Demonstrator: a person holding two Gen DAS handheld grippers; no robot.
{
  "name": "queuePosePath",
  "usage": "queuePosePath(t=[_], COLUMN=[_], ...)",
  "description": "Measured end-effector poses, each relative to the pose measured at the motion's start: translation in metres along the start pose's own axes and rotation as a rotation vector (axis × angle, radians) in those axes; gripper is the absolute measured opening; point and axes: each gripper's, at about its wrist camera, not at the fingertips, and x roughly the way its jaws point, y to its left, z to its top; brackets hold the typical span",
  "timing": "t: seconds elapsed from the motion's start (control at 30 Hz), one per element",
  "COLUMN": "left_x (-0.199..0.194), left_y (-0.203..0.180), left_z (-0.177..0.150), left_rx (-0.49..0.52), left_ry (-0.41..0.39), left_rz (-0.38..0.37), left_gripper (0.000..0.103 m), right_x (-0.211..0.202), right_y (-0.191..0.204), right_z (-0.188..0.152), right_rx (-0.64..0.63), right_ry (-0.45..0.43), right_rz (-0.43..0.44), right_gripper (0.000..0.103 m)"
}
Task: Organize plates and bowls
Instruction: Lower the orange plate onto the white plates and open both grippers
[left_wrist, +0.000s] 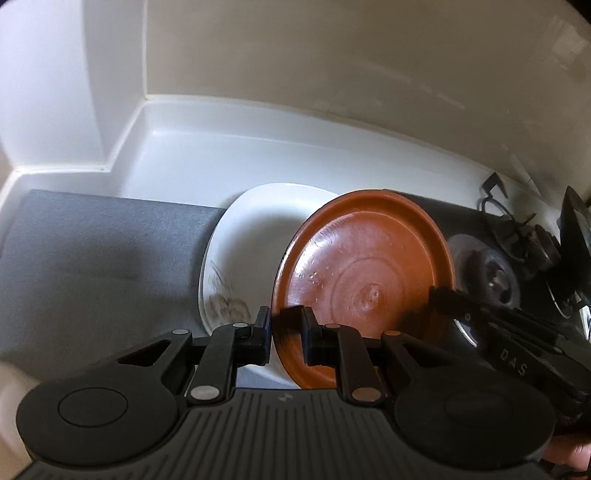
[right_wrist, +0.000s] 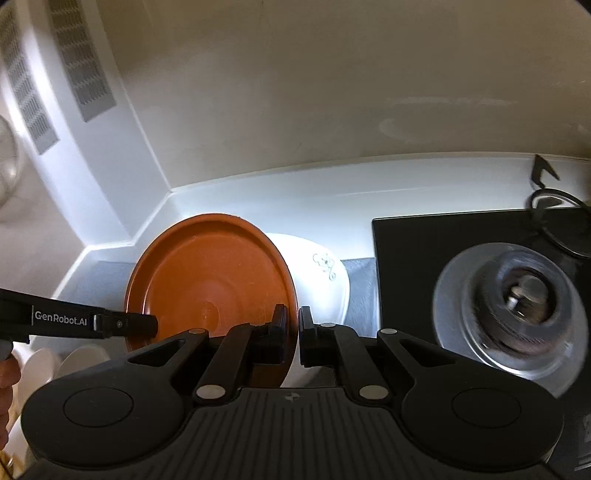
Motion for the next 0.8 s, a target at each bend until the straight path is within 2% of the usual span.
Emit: queuePosePath(t=[0.17,0.33,0.8], left_x=[0.031,0.051,0.072], left_y=[0.014,0.018,0.026], left_z=[0.018,0.024,0.031], left_rx=[-0.023,0.006,0.021], left_ry=[0.037,0.076,0.106], left_rz=[-0.004,0.012,0.027], left_gripper=[0.017,0.018,0.017], right_x=[0.037,0.061,0.094], right_y=[0.001,0.003,0.0], right_z=[0.013,0.016,0.01], right_rx=[0.012,-0.004,-0.013], right_ry=[0.045,0.092,0.143], right_rz=[-0.019,-0.052,-0.08], right_gripper=[0.007,0.007,0.007])
